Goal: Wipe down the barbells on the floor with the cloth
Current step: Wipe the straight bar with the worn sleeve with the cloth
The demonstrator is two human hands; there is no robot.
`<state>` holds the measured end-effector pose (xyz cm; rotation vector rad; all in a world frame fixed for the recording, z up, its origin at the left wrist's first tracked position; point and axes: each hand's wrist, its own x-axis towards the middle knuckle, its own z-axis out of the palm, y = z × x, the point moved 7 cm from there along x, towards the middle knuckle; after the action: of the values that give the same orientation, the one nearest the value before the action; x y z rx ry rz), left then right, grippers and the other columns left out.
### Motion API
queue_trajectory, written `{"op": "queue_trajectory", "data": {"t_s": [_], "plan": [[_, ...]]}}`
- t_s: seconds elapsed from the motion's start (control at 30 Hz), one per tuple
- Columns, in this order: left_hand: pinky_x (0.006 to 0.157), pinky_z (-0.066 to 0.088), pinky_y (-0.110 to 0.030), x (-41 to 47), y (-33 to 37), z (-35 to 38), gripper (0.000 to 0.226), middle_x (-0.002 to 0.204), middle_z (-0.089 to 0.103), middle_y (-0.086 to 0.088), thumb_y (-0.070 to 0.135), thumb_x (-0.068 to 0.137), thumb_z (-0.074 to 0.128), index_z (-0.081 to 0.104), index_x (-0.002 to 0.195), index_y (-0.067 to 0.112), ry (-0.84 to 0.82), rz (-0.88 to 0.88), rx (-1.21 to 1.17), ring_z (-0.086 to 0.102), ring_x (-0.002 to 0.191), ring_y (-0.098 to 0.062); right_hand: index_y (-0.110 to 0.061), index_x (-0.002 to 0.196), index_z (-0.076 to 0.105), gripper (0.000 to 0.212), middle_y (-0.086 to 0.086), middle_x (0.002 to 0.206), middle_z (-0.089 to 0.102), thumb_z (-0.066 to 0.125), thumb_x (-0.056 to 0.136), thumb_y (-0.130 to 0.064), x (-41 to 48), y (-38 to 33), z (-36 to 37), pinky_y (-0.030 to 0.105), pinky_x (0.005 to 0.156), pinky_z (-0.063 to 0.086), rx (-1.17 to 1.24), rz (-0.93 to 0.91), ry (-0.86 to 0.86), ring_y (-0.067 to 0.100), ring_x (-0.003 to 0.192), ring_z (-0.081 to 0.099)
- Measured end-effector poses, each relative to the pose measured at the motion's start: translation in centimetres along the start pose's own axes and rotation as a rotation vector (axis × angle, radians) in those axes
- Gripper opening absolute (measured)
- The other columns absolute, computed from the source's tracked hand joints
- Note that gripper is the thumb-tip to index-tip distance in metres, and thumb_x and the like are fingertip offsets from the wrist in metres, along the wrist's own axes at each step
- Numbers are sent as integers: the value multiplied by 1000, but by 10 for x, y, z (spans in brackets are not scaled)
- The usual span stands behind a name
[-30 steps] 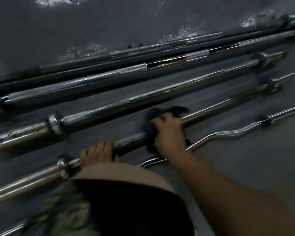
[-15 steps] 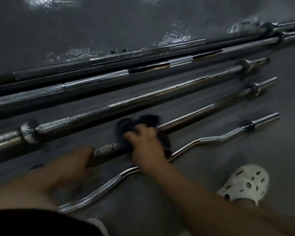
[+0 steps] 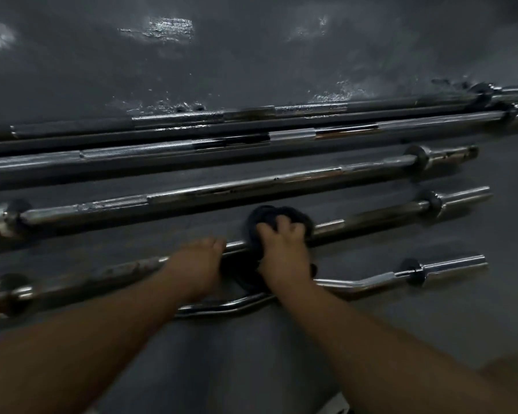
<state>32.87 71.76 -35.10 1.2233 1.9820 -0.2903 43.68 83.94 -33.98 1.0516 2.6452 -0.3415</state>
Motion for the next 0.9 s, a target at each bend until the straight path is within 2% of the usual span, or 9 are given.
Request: {"op": "queue_trajectory", "data": {"t_s": [0.1,0.17,0.3,0.4,0.47,0.53,0.7,0.83,0.9], "plan": [[101,39,-52,1,42,11,65,118,62,-12,35,67,66,54,125,9,192,-212,-43,59,106,-33,-30,141,43,59,12,141,36,62,86,-19,8,-10,-6,45,85,51,-31,-334,-148,38,118,40],[104,37,-55,1,61,12,72,124,61,-15,32,62,67,55,128,5,290,-250,-63,55,115,-35,-30,149,32,66,13,146,32,61,90,-22,24,14,-19,47,96,47,-168,-535,-301,39,124,40],[120,10,-49,22,122,6,88,161,19,-10,41,76,55,20,154,20,292,-102,-120,16,149,-28,-28,154,20,74,14,147,30,62,93,-33,56,88,-45,45,96,47,-577,-788,-561,38,125,47],[121,-1,-48,52,179,-7,94,165,-2,-2,43,82,53,-3,156,26,280,-18,-160,-1,151,-20,-31,155,14,75,11,153,23,57,94,-27,75,158,-63,42,92,48,-784,-928,-640,35,125,45],[120,-4,-51,67,204,-12,94,165,-4,0,43,83,51,-6,156,24,287,-42,-200,-4,151,-19,-34,156,13,78,9,158,18,58,93,-32,81,197,-68,43,100,47,-789,-930,-592,33,134,36],[120,-5,-51,75,214,-10,94,165,-2,0,45,85,50,-7,156,20,277,-82,-202,-4,151,-19,-29,156,22,85,14,157,23,65,84,-41,73,213,-60,46,106,44,-612,-870,-449,37,138,33],[120,5,-45,80,209,-5,97,162,14,0,54,87,53,-5,156,17,249,-130,-128,12,148,-17,-30,144,49,90,18,136,53,74,58,-43,32,189,-14,49,90,46,-45,-451,-105,42,111,55],[115,18,-40,80,212,-2,101,159,23,-1,60,85,54,-7,155,20,201,-149,-106,22,145,-20,-25,131,63,81,18,135,56,87,53,-26,17,225,-27,45,87,50,91,-613,46,39,109,60],[113,20,-37,80,207,2,109,160,20,0,77,74,39,-8,155,22,104,-158,-88,23,145,-21,-22,130,64,73,17,138,54,84,60,-27,16,282,-38,45,92,52,172,-553,145,38,112,59]]}}
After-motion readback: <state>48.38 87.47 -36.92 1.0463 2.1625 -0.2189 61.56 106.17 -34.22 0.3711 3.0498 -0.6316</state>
